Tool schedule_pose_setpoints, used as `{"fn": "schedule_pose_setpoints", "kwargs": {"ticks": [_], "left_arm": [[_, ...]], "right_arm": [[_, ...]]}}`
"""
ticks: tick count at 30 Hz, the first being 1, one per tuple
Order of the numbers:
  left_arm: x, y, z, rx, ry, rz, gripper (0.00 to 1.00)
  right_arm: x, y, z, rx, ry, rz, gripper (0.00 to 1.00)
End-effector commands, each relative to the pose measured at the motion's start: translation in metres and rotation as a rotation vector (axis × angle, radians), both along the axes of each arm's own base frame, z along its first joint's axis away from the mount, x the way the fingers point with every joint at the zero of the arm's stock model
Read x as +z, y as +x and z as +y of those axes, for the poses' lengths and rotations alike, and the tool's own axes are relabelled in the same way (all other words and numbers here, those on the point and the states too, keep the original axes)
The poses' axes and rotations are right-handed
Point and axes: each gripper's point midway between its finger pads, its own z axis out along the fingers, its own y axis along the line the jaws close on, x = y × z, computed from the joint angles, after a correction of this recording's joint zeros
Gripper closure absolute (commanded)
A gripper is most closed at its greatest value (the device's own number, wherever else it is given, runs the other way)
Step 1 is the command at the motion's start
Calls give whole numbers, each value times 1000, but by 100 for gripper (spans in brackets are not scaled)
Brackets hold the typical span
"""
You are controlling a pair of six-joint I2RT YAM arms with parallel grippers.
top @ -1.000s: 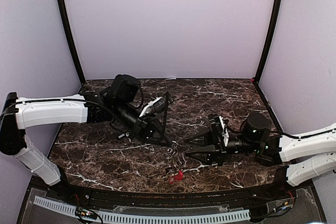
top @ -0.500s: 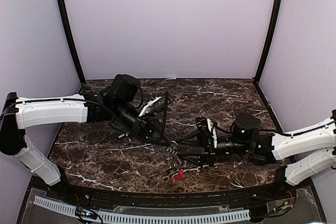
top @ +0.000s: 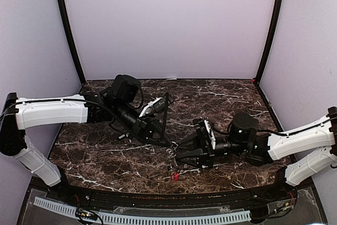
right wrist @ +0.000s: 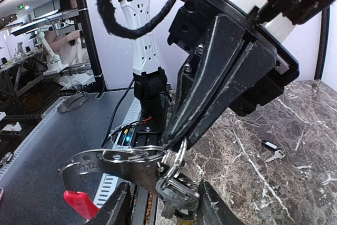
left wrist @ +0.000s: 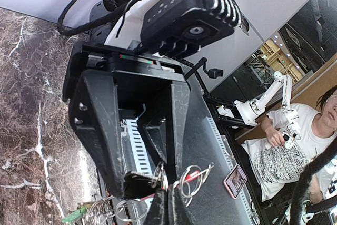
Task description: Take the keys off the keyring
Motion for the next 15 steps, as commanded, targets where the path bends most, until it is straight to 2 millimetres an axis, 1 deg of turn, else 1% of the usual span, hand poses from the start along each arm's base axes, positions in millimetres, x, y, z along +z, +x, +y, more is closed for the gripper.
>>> {"fn": "schedule_pose_setpoints", "kwargs": {"ticks": [1, 4, 5, 9, 11, 15], "left_arm": [[20, -4, 5, -21, -57, -34, 100], [20, -4, 5, -18, -55, -34, 100], [20, -4, 5, -18, -54, -33, 100], [19, -4, 5, -19, -53, -33, 100], [19, -3, 4, -18, -54, -34, 100], [19, -3, 5, -17, -54, -35, 100]], "right_arm": [[19, -4, 6, 31, 61, -10, 62], [19, -3, 6, 23, 64, -5, 69], [19, -2, 6, 18, 67, -3, 69], [21, -3, 6, 24, 78, 3, 67], [19, -3, 7, 28, 75, 9, 68], [19, -3, 8, 31, 73, 15, 81]]}}
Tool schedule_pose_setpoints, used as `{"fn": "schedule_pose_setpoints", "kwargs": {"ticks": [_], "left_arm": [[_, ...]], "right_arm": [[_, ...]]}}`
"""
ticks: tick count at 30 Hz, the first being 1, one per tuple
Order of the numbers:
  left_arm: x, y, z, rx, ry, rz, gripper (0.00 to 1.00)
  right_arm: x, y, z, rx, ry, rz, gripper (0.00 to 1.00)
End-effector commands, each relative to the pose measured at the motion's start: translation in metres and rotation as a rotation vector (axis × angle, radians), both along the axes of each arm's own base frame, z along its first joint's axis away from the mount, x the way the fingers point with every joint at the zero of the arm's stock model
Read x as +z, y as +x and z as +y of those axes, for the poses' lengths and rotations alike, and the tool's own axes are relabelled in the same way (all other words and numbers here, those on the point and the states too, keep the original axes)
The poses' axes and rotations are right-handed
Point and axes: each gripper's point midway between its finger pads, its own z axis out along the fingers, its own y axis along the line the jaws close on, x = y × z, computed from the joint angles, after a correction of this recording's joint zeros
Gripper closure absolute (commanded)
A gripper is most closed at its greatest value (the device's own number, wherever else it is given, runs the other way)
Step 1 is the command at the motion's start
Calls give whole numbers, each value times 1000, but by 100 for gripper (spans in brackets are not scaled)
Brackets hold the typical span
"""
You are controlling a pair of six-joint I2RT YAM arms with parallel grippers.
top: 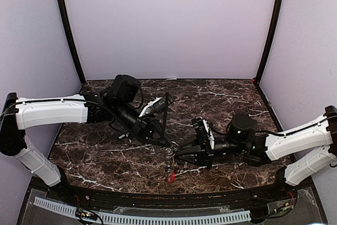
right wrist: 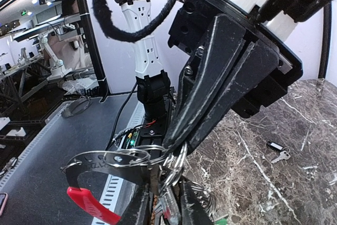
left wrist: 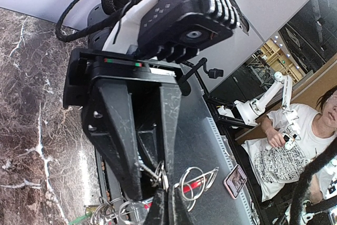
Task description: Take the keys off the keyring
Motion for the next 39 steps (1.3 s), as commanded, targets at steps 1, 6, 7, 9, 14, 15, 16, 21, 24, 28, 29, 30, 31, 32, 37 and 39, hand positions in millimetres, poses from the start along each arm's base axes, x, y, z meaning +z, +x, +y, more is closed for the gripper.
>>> {"fn": "schedule_pose_setpoints", "kwargs": {"ticks": [1, 6, 7, 9, 14, 15, 16, 21, 24, 28, 29, 30, 31, 32, 37, 39], "left_arm": [[19, -3, 5, -18, -55, -35, 100], [18, 0, 6, -3, -56, -41, 100], [18, 0, 7, 0, -56, -42, 100], [18, 1, 8, 7, -58, -47, 100], [23, 4, 10, 31, -78, -68, 100], [24, 5, 10, 36, -82, -72, 100], [24, 5, 11, 41, -85, -75, 100], [26, 9, 12, 67, -96, -84, 100], [26, 11, 12, 83, -103, -91, 100], [28, 15, 12, 112, -116, -104, 100], [28, 16, 13, 118, -118, -106, 100], [28, 16, 13, 123, -121, -107, 100], [28, 16, 13, 126, -124, -108, 100], [29, 17, 13, 130, -131, -110, 100], [31, 18, 12, 143, -160, -114, 100], [33, 20, 12, 150, -171, -119, 100]], "right_arm": [[19, -2, 4, 17, 61, -20, 84], [17, -2, 2, 10, 58, -12, 92], [17, -2, 2, 8, 60, -10, 95], [16, -1, 0, 2, 58, -6, 100], [13, 0, -3, -17, 48, 4, 100], [11, 0, -4, -18, 43, 6, 100], [9, 1, -4, -22, 37, 9, 100], [3, 1, -5, -27, 9, 21, 100], [0, 2, -5, -34, -4, 26, 100], [-3, 3, -3, -38, -20, 31, 100], [-4, 4, -2, -40, -25, 32, 100], [-5, 4, -1, -39, -29, 31, 100], [-6, 4, 0, -41, -36, 32, 100], [-8, 5, 1, -43, -43, 31, 100], [-15, 2, 10, -40, -80, 23, 100], [-17, 2, 12, -44, -92, 15, 100]]}}
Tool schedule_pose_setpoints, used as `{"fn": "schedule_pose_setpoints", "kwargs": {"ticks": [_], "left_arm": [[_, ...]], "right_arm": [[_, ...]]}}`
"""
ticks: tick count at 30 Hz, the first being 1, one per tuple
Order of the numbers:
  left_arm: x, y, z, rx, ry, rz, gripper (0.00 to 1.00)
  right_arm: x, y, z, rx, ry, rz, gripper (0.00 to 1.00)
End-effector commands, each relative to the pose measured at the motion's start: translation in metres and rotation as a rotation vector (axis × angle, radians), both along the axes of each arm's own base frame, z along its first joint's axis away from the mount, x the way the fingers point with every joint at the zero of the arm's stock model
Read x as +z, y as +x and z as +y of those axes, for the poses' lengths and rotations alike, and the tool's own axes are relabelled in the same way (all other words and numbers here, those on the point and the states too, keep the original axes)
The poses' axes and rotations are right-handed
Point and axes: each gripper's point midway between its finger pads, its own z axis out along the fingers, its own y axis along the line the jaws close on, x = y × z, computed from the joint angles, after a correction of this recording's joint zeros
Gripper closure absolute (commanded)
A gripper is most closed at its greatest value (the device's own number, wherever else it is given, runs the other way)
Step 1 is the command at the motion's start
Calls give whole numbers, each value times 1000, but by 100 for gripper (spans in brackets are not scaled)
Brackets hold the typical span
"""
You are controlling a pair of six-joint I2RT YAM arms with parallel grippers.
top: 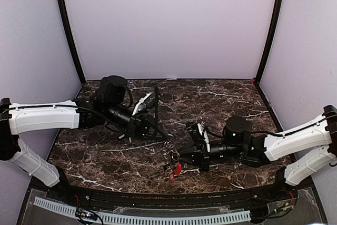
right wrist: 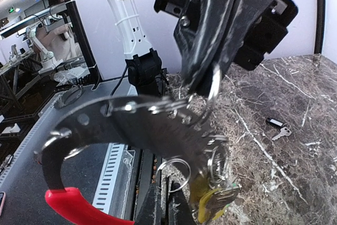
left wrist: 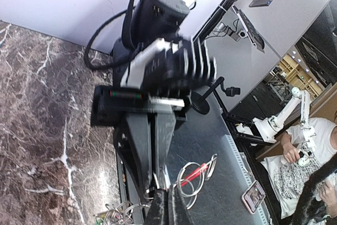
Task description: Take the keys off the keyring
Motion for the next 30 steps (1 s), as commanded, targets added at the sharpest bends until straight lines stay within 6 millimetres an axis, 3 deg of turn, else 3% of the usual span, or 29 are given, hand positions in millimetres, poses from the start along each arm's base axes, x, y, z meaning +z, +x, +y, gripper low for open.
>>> {"fn": "schedule_pose_setpoints", "kwargs": {"ticks": [1, 7, 10, 14, 22, 26, 28, 30], "left_arm": [[28, 3, 2, 19, -107, -69, 100], [28, 6, 1, 44, -121, -77, 100], [26, 22, 2, 136, -97, -94, 100], [23, 45, 13, 252, -75, -95, 100], [28, 80, 38, 425, -67, -104, 100], [32, 116, 64, 618, -29, -126, 100], [36, 140, 86, 759, -9, -140, 100], [41, 170, 120, 963, 26, -171, 100]], "right_arm": [[3, -1, 10, -1, -11, -28, 100], [8, 0, 8, -20, 7, -33, 100], [8, 6, 4, -64, 10, -35, 100], [9, 30, -8, -231, -11, -59, 100], [22, 79, -56, -576, -8, -77, 100], [9, 93, -65, -635, -27, -15, 100], [-3, 95, -63, -629, -51, 12, 100], [-13, 90, -50, -573, -90, 24, 100]]}}
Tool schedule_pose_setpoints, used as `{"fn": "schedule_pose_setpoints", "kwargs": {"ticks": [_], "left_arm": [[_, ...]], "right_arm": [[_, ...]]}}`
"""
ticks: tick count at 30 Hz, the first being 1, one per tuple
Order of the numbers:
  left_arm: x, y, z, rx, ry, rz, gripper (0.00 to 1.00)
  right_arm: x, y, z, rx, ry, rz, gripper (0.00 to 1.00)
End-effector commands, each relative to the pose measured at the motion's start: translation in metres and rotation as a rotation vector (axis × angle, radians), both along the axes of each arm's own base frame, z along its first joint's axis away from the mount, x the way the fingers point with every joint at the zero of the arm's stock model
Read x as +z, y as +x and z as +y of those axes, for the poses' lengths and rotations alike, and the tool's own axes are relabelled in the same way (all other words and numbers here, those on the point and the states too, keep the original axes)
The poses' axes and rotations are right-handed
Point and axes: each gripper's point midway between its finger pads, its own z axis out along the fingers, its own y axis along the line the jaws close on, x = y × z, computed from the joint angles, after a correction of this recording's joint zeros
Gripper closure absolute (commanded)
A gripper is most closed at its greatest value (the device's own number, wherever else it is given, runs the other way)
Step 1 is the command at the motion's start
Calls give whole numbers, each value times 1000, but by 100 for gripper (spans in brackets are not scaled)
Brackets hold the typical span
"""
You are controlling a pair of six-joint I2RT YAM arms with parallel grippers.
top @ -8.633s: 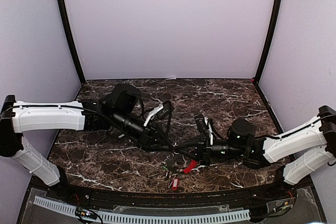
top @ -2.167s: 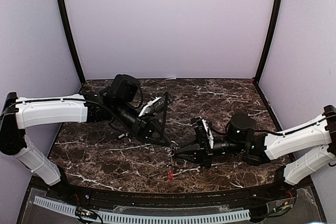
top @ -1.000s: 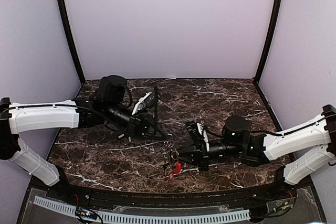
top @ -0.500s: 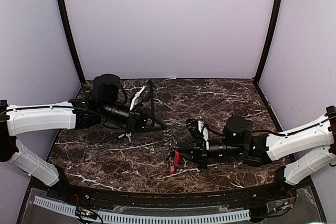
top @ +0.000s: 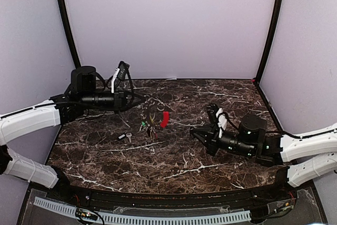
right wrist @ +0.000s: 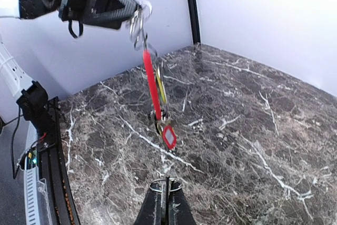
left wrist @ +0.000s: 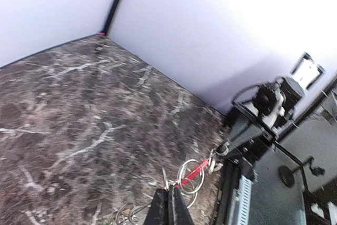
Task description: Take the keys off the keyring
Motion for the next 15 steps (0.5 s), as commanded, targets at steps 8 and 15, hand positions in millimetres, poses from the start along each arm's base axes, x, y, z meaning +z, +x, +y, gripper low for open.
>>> {"fn": "schedule_pose_setpoints", "kwargs": {"ticks": [8, 15], "left_arm": [[44, 65, 121, 639, 76, -179, 100], [25, 67, 125, 649, 129, -180, 100]], "right_arm": [[-70, -6, 69, 139, -29, 197, 100], [-106, 21, 139, 209, -64, 277, 100]]}}
